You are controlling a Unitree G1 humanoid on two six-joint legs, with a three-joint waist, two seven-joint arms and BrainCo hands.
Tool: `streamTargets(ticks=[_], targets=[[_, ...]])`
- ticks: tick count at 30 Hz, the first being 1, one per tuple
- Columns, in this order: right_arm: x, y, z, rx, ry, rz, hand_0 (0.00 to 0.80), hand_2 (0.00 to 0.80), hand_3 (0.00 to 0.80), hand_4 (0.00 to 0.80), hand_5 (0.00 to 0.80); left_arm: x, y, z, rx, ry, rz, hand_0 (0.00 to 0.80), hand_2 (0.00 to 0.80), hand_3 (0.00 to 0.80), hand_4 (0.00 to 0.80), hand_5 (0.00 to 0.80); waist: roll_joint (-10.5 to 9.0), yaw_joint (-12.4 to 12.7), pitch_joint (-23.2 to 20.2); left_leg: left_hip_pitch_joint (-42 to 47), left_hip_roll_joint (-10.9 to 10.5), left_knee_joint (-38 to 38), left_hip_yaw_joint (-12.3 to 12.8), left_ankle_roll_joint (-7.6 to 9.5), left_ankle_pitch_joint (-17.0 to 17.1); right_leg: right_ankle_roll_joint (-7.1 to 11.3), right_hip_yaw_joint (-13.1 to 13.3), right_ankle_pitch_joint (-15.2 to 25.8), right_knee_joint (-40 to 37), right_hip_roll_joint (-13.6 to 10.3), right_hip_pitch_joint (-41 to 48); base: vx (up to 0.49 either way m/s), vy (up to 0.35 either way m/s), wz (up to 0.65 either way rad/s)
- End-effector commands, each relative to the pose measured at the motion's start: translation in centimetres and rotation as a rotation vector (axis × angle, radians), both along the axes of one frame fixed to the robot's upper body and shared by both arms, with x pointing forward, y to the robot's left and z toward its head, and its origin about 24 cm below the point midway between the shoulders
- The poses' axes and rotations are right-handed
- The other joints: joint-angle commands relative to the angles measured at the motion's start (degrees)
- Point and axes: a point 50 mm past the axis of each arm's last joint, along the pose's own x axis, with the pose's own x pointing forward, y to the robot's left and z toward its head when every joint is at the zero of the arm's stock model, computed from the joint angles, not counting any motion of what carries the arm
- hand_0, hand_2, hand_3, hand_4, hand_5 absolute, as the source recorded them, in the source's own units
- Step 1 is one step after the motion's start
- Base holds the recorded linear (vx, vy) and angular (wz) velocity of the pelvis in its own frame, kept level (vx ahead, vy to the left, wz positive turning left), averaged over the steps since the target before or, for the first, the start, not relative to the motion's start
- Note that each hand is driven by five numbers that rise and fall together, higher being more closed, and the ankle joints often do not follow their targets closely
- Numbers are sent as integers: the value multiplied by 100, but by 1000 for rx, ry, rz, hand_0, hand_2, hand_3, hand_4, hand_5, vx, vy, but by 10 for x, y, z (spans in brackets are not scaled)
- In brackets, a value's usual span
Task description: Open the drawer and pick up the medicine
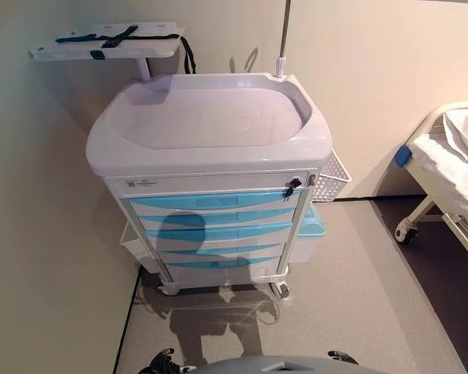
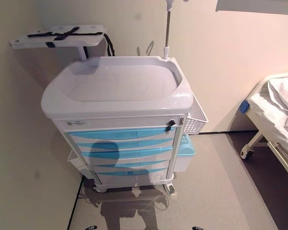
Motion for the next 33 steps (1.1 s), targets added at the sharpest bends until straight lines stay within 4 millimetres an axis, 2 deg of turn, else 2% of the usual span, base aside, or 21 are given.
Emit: streamTargets(ticks=[1, 5, 13, 17, 21, 27, 31, 32, 33], targets=[[15, 0, 2, -11, -40, 10, 0, 0, 0, 0, 0, 4, -12, -2, -46, -12, 59, 0, 0, 0, 0, 0, -250, -29, -109, -336, -416, -55, 183, 226, 195, 467, 46, 90, 120, -182, -65, 0, 0, 0], [13, 0, 2, -12, -36, 8, 0, 0, 0, 0, 0, 6, -11, -2, -61, -31, 113, 0, 0, 0, 0, 0, -257, -26, -107, -333, -417, -55, 184, 230, 188, 471, 33, 78, 126, -180, -67, 0, 0, 0], [10, -6, 2, -25, -28, -3, 0, 0, 0, 0, 0, 33, -10, 5, -109, -152, 256, 0, 0, 0, 0, 0, -225, -49, -5, -379, -435, -55, 184, 254, 188, 459, 47, 30, 229, -197, -159, 0, 0, 0], [10, -11, 3, -41, -31, -10, 0, 0, 0, 0, 0, 71, -14, 19, -200, -329, 377, 0, 0, 0, 0, 0, -148, -95, 109, -490, -470, -55, 168, 271, 207, 463, 42, 18, 298, -247, -294, -1, 19, 1], [20, -18, 7, -66, -61, 4, 0, 0, 0, 0, 0, 110, -19, 41, -275, -513, 392, 0, 0, 0, 0, 0, 10, -133, 320, -685, -523, -55, 222, 329, 269, 461, 136, 2, 528, -313, -631, -68, 73, 0], [54, -35, 20, -120, -146, 49, 0, 0, 0, 0, 0, 161, -37, 85, -472, -749, 381, 0, 0, 0, 0, 0, 235, -135, 788, -1425, -691, 429, 368, 441, 227, 450, 369, -8, 1124, -421, -1525, -138, 117, -16], [80, -42, 31, -147, -219, 77, 0, 0, 0, 0, 0, 195, -51, 126, -654, -912, 378, 0, 0, 0, 0, 0, 284, -139, 1097, -2131, -771, 966, 445, 498, 140, 427, 513, -31, 1536, -487, -2216, -174, 104, -13], [90, -42, 35, -148, -253, 82, 0, 0, 0, 0, 0, 205, -56, 143, -742, -974, 394, 0, 0, 0, 0, 0, 275, -148, 1225, -2366, -783, 1184, 481, 528, 72, 426, 581, -32, 1702, -483, -2459, -143, 69, -7], [90, -41, 35, -148, -253, 82, 0, 0, 0, 0, 0, 205, -56, 143, -742, -974, 394, 0, 0, 0, 0, 0, 273, -143, 1207, -2390, -781, 1184, 485, 527, 80, 425, 585, -19, 1694, -481, -2480, -146, 47, -7]])
